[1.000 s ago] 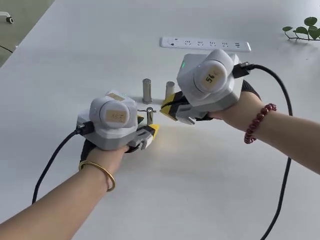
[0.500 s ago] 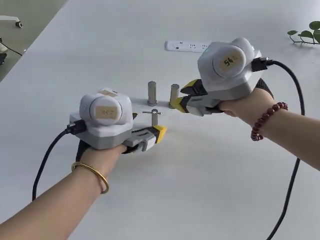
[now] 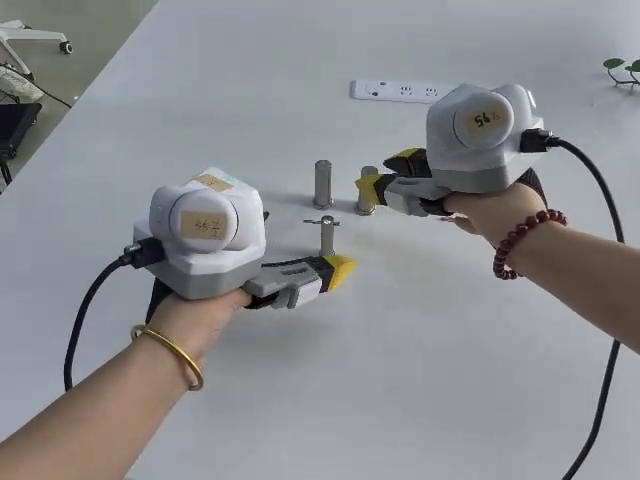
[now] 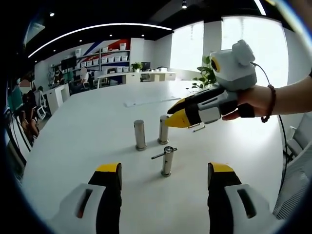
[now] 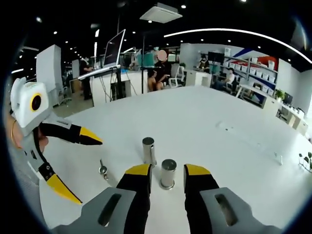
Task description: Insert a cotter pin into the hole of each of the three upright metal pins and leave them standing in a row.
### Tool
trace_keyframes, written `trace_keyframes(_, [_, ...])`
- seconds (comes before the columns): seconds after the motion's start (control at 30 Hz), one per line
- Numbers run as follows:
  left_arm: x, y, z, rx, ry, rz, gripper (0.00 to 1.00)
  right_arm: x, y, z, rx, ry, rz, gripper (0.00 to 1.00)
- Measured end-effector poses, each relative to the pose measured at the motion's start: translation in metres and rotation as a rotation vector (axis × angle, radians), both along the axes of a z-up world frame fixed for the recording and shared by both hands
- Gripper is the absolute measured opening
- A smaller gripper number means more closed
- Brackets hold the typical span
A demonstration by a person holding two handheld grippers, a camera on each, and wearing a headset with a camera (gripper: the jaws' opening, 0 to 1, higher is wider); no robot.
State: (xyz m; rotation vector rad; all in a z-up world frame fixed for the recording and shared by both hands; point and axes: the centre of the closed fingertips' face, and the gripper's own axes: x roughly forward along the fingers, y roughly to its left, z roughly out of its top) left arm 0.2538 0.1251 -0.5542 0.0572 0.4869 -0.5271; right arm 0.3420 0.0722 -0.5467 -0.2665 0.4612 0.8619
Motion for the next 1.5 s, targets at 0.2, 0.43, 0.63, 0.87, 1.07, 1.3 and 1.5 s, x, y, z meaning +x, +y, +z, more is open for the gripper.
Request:
trace_keyframes(0.2, [-0.002, 0.002, 0.006, -0.010, -0.014, 0.011, 0.74, 0.006, 0.002, -0.014, 0.032, 0.032, -0.018, 0.15])
trace_keyframes(0.43, [-0.007, 0.003, 0.006, 0.012, -0.014, 0.005, 0.75, 0.010, 0.008, -0.021, 0.077, 0.061, -0.026, 0.10])
trace_keyframes(0.63, [-0.011, 0.004, 0.004, 0.021, -0.009, 0.001, 0.75, 0.015, 0.008, -0.020, 0.102, 0.061, -0.035, 0.09])
trace_keyframes(0.87, [-0.013, 0.005, 0.007, 0.017, -0.017, 0.002, 0.75, 0.016, 0.007, -0.019, 0.080, 0.028, -0.017, 0.08])
trace_keyframes(1.07, [-0.015, 0.008, 0.008, 0.020, -0.016, 0.008, 0.75, 0.012, 0.007, -0.017, 0.055, 0.022, -0.022, 0.08])
trace_keyframes(1.3, [-0.017, 0.013, 0.011, 0.017, -0.017, 0.019, 0.76, 0.007, 0.007, -0.017, 0.050, 0.028, -0.036, 0.08])
trace_keyframes(1.5, [-0.021, 0.015, 0.015, 0.015, -0.018, 0.022, 0.77, 0.002, 0.002, -0.015, 0.035, 0.023, -0.046, 0.08])
